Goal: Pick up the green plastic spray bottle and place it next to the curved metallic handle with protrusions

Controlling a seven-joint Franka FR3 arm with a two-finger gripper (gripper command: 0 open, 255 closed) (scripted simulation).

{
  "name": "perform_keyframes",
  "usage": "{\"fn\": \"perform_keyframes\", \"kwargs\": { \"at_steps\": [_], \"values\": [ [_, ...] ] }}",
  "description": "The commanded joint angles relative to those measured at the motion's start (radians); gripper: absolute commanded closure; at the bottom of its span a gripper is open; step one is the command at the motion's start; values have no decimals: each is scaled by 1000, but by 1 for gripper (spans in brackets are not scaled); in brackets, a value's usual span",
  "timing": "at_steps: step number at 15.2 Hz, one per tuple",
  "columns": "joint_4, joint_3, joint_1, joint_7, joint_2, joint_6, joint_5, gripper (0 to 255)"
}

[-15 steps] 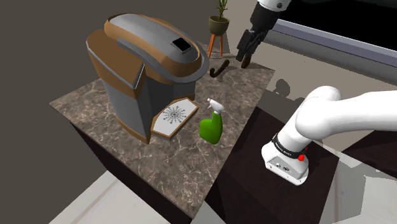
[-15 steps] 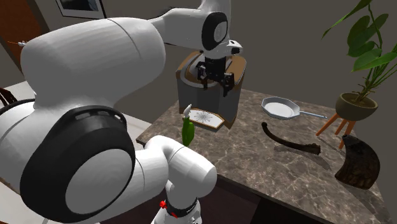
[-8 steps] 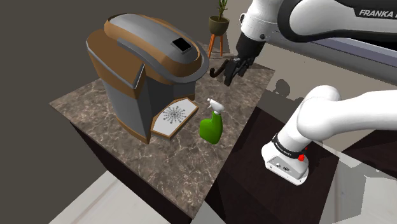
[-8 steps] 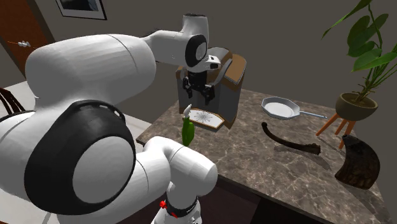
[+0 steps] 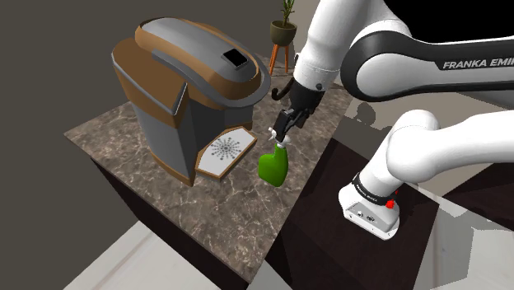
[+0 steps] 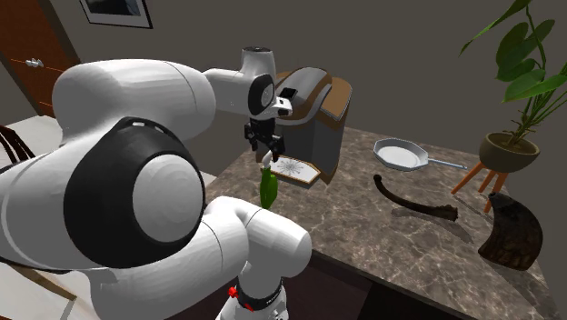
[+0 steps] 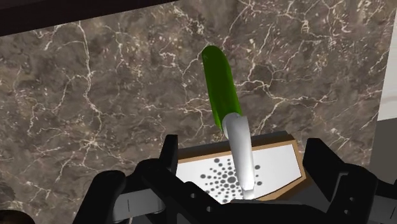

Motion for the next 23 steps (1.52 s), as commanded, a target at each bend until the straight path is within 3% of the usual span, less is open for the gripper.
{"fn": "perform_keyframes", "kwargs": {
  "at_steps": [1,6,14,15,23],
  "values": [
    [-21,15,7,8,5,26,14,0],
    [-75,44,13,4,40,116,39,0],
    [-75,44,13,4,40,115,39,0],
    [-75,44,13,4,40,115,39,255],
    [-75,44,13,4,40,115,39,255]
  ]
}}
